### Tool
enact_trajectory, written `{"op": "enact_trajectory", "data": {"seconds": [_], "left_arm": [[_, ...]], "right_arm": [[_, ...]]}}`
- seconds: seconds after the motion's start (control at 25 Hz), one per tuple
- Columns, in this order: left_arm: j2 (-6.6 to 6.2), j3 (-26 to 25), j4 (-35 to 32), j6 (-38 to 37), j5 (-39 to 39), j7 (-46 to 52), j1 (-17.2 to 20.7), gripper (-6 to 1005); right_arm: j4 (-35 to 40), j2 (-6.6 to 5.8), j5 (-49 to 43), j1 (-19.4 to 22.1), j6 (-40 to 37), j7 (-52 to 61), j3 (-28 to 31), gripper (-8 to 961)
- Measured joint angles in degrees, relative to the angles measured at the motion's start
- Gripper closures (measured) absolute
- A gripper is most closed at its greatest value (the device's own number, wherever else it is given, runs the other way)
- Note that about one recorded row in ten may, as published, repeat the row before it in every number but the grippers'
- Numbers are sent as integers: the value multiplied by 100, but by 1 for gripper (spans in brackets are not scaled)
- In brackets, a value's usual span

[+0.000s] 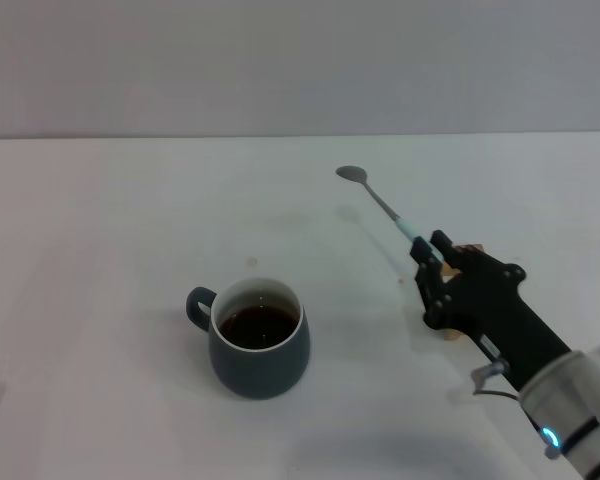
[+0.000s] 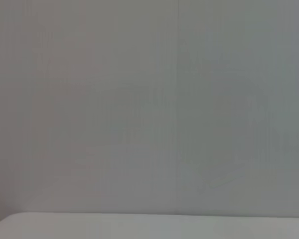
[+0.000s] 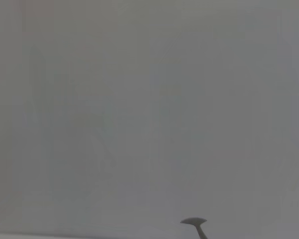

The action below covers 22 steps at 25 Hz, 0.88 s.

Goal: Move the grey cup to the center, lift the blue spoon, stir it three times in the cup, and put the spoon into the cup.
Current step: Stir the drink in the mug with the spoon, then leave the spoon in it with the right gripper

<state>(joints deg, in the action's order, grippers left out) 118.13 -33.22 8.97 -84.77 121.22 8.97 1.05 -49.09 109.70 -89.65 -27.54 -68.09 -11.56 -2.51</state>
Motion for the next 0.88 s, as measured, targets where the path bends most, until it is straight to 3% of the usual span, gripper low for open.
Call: {"op": "enact_trajectory", "data": {"seconds": [0.2,0.36,0.48,0.6,0.68,0.72,0.88], "left_arm": [[0,0,-1,14,0,0,-1,140],[0,0,-1,22,-1,0,0,140],[0,0,-1,37,-1,0,1,140],[0,0,-2,50,-5,0,3,140],[5,0,-5,72,-12,0,7,140],[5,0,-5,72,-12,0,7,140],[7,-20,-17,174,-16,0,-1,140]], "right_arm": [[-503,-243,-145,-176,748,-237,463,787],[-1034,-376,-516,-91,1461,-742,1129,787],[-1653,-466,-732,197,2175,-1552,1834,787],[-2429,-483,-919,758,2964,-2623,2712,786],[-2946,-403,-972,1201,3628,-3387,3377,786],[-3174,-306,-987,1430,4067,-3827,3747,786],[-3806,251,-1138,2200,5601,-5026,5008,787]]}}
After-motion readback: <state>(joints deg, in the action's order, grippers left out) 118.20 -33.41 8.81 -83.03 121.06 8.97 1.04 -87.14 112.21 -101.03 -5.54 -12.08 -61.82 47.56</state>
